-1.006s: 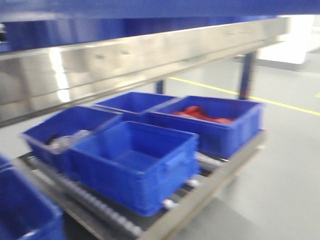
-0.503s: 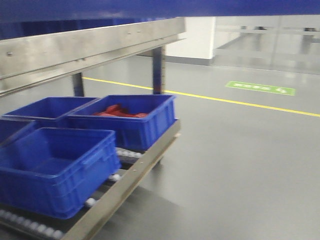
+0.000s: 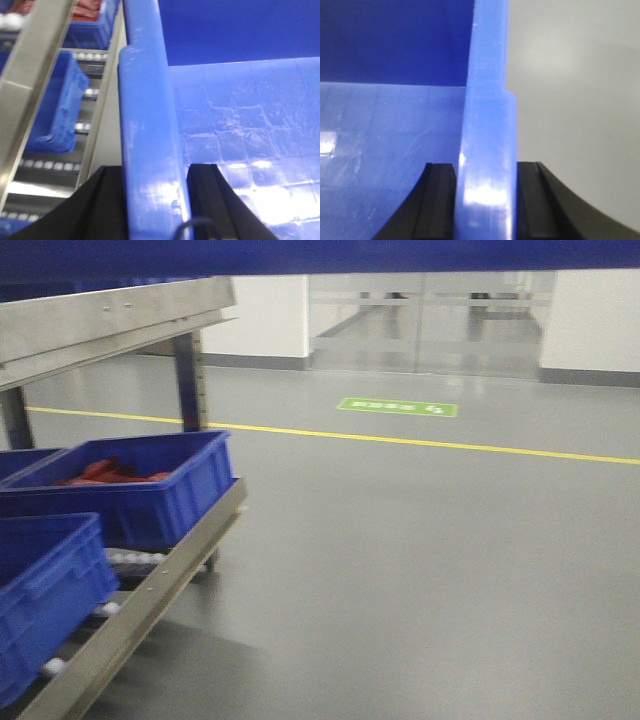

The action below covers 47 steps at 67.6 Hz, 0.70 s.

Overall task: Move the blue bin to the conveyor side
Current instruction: 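Back away from the rack and turn, holding the bin in both grippers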

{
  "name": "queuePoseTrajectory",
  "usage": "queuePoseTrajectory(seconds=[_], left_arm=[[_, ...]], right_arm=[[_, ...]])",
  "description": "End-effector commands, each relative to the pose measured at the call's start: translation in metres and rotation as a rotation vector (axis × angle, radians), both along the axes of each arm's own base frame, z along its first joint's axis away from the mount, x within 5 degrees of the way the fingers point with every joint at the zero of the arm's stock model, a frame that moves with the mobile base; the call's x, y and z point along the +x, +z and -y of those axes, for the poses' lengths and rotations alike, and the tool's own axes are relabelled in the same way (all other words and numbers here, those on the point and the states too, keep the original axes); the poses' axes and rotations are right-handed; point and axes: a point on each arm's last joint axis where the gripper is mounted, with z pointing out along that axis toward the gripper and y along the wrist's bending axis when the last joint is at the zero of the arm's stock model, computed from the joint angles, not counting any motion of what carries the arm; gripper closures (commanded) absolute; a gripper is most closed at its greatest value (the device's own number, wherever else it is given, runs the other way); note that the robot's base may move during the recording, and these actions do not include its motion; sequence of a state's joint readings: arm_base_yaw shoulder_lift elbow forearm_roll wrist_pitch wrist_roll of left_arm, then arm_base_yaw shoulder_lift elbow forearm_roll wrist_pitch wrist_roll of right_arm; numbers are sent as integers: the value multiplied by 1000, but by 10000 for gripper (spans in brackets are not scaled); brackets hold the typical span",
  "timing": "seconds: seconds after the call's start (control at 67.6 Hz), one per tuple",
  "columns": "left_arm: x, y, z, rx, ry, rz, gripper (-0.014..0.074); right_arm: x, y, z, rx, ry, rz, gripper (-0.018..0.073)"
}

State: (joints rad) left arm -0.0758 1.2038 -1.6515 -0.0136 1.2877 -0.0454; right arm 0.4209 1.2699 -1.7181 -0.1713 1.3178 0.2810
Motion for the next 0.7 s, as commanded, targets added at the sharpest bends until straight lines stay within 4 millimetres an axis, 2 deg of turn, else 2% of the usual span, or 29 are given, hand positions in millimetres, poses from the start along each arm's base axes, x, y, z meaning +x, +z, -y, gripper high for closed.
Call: queuePoseTrajectory(seconds=[0.0,0.68], left_arm=[[-5,15,7,-57,-49,117,605],[-5,15,7,-57,-49,117,605]], right_arm=[[-4,17,1,47,26,138,638],[-4,17,1,47,26,138,638]])
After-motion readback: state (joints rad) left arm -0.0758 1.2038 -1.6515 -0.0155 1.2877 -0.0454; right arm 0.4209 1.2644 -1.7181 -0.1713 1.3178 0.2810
